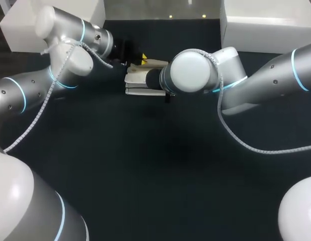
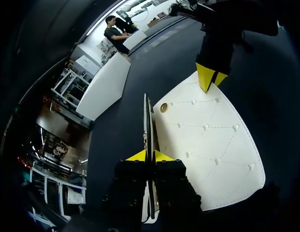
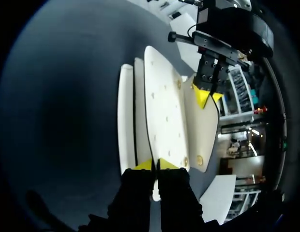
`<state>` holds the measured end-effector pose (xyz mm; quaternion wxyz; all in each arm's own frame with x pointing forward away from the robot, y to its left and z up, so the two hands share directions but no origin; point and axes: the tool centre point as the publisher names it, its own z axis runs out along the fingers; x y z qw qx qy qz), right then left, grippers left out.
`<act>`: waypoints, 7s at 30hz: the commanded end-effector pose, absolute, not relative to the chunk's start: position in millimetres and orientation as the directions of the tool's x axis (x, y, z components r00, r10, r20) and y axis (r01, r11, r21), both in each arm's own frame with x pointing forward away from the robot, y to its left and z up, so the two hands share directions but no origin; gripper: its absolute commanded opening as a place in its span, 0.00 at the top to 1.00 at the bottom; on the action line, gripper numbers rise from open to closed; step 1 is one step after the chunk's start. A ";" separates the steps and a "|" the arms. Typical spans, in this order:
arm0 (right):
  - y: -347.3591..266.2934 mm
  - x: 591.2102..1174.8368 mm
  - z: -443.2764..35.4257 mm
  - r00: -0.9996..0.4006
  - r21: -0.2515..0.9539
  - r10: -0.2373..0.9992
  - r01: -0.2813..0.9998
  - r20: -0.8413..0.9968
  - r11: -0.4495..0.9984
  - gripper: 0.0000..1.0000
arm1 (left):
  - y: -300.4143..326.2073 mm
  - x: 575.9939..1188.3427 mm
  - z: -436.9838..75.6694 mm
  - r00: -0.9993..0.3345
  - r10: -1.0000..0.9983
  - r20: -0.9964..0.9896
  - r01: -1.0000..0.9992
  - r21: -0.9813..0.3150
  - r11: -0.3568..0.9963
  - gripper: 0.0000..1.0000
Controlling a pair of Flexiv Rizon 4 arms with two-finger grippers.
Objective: Pick up the bag, open it, inspect its contents, close it, and place it on the opposite side
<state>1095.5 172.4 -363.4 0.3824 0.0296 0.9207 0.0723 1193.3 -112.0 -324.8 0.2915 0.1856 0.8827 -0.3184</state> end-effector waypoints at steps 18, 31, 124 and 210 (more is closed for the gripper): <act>172.9 1095.5 -365.7 -0.701 0.158 0.112 -0.001 -0.704 0.987 1.00 | -107.6 1168.4 -341.7 -0.697 0.082 -0.712 0.542 -0.448 0.711 1.00; 172.9 1095.5 -365.7 -0.701 0.158 0.112 -0.001 -0.704 0.987 1.00 | -107.9 1160.8 -348.5 -0.708 0.128 -0.695 0.563 -0.446 0.696 1.00; 172.9 1095.5 -365.7 -0.701 0.158 0.112 -0.001 -0.704 0.987 1.00 | -117.4 1163.5 -358.8 -0.678 0.137 -0.722 0.584 -0.416 0.697 1.00; 148.4 1105.3 -265.0 -0.971 0.203 0.093 0.048 -0.219 0.978 0.00 | -20.3 1100.5 -275.9 -0.985 0.123 -0.124 0.170 -0.528 0.832 0.00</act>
